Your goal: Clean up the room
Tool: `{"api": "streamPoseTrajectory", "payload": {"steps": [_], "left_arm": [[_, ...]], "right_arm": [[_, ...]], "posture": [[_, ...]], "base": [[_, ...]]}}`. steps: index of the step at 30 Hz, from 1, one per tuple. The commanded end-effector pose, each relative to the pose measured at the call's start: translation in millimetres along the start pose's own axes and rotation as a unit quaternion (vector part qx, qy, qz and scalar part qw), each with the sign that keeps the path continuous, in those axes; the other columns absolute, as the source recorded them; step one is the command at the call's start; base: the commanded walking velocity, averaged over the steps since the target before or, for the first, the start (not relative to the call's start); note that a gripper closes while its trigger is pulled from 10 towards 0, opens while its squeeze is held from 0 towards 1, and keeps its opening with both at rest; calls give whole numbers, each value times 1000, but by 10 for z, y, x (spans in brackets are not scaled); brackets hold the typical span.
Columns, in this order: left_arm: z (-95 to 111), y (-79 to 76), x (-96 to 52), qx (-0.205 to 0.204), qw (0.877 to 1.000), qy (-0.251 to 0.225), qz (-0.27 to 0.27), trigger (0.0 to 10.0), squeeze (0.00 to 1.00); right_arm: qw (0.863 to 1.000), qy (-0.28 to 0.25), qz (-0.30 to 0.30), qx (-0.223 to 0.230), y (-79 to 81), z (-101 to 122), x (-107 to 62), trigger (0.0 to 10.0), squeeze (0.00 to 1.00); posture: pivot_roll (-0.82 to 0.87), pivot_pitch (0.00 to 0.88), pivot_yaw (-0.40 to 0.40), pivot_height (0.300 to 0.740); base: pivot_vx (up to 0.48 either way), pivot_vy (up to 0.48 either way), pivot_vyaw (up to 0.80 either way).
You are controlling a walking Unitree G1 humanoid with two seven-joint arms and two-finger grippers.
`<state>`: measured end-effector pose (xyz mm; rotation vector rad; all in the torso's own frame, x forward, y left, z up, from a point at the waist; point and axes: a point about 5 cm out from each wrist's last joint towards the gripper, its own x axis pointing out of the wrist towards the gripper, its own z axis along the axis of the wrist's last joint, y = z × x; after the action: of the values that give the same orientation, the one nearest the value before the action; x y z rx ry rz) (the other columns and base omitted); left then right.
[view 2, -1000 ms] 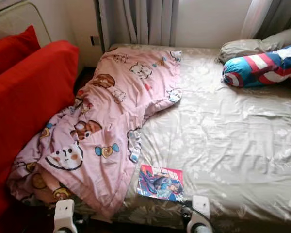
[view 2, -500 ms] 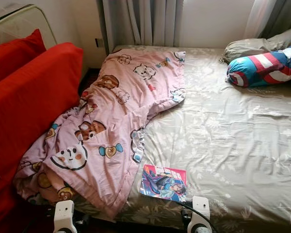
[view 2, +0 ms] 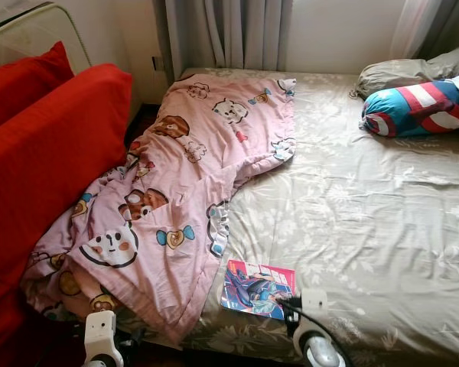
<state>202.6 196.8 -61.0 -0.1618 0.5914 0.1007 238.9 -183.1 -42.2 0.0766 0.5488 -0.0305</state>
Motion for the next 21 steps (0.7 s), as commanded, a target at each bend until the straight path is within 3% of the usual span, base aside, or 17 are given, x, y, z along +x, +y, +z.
{"api": "streamPoseTrajectory", "payload": {"steps": [1, 5, 9, 10, 11, 12, 13, 15, 21], "left_arm": [[-23, 6, -27, -5, 1000, -9, -2, 10000, 0], [16, 1, -44, -1, 999, -41, -3, 10000, 0], [31, 6, -56, 2, 998, -56, 0, 10000, 0], [225, -49, -27, 13, 993, -117, -14, 10000, 0], [552, -138, -37, 27, 979, -199, -28, 10000, 0], [967, -253, -161, 37, 955, -292, -45, 10000, 0], [1023, -266, -192, 37, 951, -302, -46, 10000, 0], [855, -77, -102, 39, 957, -284, -37, 10000, 0], [900, -91, -145, 39, 953, -299, -39, 10000, 0]], "right_arm": [[1000, -26, 0, 1, -33, 61, -4, 10000, 0], [993, -116, 2, 3, -33, 316, -8, 10000, 0], [990, -143, 6, -1, 2, 337, -51, 10000, 0], [989, -148, 8, -1, 16, 338, -59, 10000, 0], [989, -151, 9, -1, 27, 337, -66, 10000, 0], [988, -156, 11, 0, 40, 339, -77, 10000, 0], [988, -157, 11, 0, 41, 338, -80, 10000, 0], [986, -166, 14, 4, 67, 341, -105, 10000, 0], [986, -164, 15, 6, 77, 316, -128, 10000, 0]], "posture": [[-71, 62, -5, 740], [-72, 48, -4, 740], [-75, 42, -3, 740], [-75, 42, -2, 740], [-76, 42, -2, 740], [-78, 39, -1, 740], [-78, 39, -1, 740], [-77, 39, -3, 740], [-66, 60, -13, 740]], "base": [[0, 0, 0], [0, 0, 0], [0, 0, 0], [0, 0, 0], [0, 0, 0], [0, 0, 0], [0, 0, 0], [0, 0, 0], [0, 0, 0]]}}
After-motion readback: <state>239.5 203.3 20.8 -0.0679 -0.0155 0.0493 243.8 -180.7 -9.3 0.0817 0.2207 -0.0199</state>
